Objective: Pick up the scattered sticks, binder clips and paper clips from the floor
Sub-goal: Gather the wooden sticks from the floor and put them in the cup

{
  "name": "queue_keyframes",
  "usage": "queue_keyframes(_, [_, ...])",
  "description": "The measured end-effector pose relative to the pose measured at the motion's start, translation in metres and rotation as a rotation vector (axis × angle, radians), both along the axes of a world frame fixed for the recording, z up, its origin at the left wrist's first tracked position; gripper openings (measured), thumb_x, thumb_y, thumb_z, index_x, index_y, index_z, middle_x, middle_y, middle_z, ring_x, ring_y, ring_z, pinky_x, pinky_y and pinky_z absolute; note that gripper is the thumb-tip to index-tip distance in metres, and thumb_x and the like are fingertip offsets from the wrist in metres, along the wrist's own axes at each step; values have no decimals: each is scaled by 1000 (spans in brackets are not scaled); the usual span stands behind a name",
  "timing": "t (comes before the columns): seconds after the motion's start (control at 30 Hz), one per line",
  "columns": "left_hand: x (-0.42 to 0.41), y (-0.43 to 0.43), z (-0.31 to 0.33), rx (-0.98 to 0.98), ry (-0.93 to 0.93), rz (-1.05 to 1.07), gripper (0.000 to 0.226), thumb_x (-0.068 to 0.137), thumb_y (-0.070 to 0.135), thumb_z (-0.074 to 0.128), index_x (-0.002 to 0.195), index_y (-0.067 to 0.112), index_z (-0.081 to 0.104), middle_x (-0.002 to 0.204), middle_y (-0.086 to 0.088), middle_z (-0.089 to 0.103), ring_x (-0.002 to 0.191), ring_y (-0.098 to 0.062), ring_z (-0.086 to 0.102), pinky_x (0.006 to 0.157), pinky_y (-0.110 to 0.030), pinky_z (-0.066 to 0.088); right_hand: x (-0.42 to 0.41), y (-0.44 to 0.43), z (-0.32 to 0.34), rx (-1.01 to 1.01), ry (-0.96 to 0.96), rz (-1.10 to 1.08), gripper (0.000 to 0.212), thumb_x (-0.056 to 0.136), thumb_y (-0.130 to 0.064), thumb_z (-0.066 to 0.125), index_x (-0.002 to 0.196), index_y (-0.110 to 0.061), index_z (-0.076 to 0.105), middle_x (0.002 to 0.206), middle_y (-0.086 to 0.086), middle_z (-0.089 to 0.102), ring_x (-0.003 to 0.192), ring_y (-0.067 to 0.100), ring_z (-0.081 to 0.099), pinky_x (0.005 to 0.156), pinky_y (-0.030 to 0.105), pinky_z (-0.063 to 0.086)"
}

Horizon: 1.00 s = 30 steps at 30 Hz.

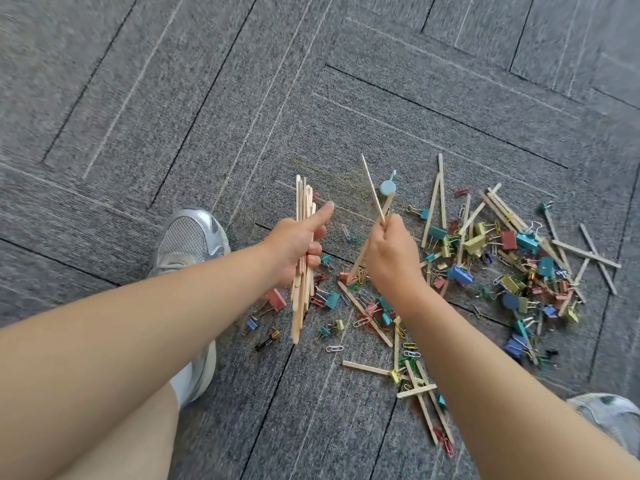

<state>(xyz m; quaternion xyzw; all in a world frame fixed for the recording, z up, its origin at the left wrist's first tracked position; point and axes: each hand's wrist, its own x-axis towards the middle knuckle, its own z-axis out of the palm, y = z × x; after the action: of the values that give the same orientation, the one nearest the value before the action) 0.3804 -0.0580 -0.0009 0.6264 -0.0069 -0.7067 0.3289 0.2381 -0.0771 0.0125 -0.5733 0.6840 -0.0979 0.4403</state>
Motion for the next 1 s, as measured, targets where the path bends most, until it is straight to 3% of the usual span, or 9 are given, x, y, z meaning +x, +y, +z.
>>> queue_keyframes(0.1, [4, -2, 8, -76, 95, -49, 55, 71, 50, 67, 106, 8, 58, 84, 3, 61, 40, -2, 36, 34, -15, 32, 12, 5, 13, 236, -238, 100, 22, 102, -28, 34, 95, -13, 49, 77, -1, 47, 61, 11, 39, 56, 26, 39])
queue_keyframes(0.2, [4, -4, 15, -87, 59, -12, 41, 86, 37, 63, 110, 4, 58, 75, -1, 60, 35, -3, 46, 34, -15, 37, 23, 14, 13, 316, -269, 328, 26, 100, -29, 41, 98, -8, 56, 79, 1, 52, 68, 14, 45, 69, 41, 46])
queue_keyframes(0.3, [7, -4, 9, -66, -116, 12, 21, 94, 28, 58, 96, 6, 57, 68, -1, 56, 40, -6, 44, 36, -17, 35, 25, 16, 12, 370, -316, 216, 20, 98, -26, 47, 90, -10, 56, 72, -2, 51, 65, 13, 45, 66, 32, 43])
queue_keyframes(0.5, [23, -7, -7, 25, -272, 154, 21, 95, 36, 52, 90, 15, 54, 69, 3, 47, 64, -14, 49, 66, -31, 45, 36, 27, 17, 603, -467, 172, 23, 96, -19, 47, 76, -12, 56, 54, -8, 54, 46, 7, 43, 56, 24, 39])
queue_keyframes(0.6, [35, -8, -8, 56, -261, 219, 26, 97, 40, 48, 92, 15, 51, 76, 2, 48, 68, -15, 61, 67, -35, 54, 32, 24, 14, 586, -418, 140, 22, 95, -22, 51, 77, -12, 58, 62, 0, 45, 49, 10, 36, 53, 24, 33])
queue_keyframes(0.7, [38, -6, -8, 77, -245, 283, 29, 97, 42, 46, 96, 13, 48, 87, -1, 48, 68, -15, 66, 77, -45, 58, 27, 22, 13, 564, -333, 179, 18, 94, -23, 52, 83, -10, 58, 70, 7, 43, 54, 14, 36, 56, 30, 33])
queue_keyframes(0.8, [36, -6, -8, 128, -415, 365, 32, 97, 41, 47, 95, 9, 51, 80, -1, 50, 60, -13, 55, 58, -30, 58, 21, 20, 14, 576, -353, 141, 20, 96, -18, 49, 79, -11, 54, 62, -2, 42, 51, 9, 35, 51, 20, 33])
queue_keyframes(0.87, [34, -6, -6, 137, -488, 314, 37, 94, 45, 51, 95, 9, 53, 74, -1, 51, 55, -12, 48, 47, -23, 47, 20, 17, 15, 550, -380, 37, 21, 96, -14, 48, 77, -7, 50, 61, -4, 42, 48, 7, 35, 46, 16, 33])
queue_keyframes(1.0, [3, -6, 3, 62, -129, -37, 59, 73, 60, 67, 98, 7, 62, 70, 0, 59, 39, -8, 49, 41, -18, 41, 42, 9, 8, 462, -370, -118, 21, 96, -15, 49, 79, -6, 58, 60, 0, 52, 49, 12, 47, 48, 22, 41])
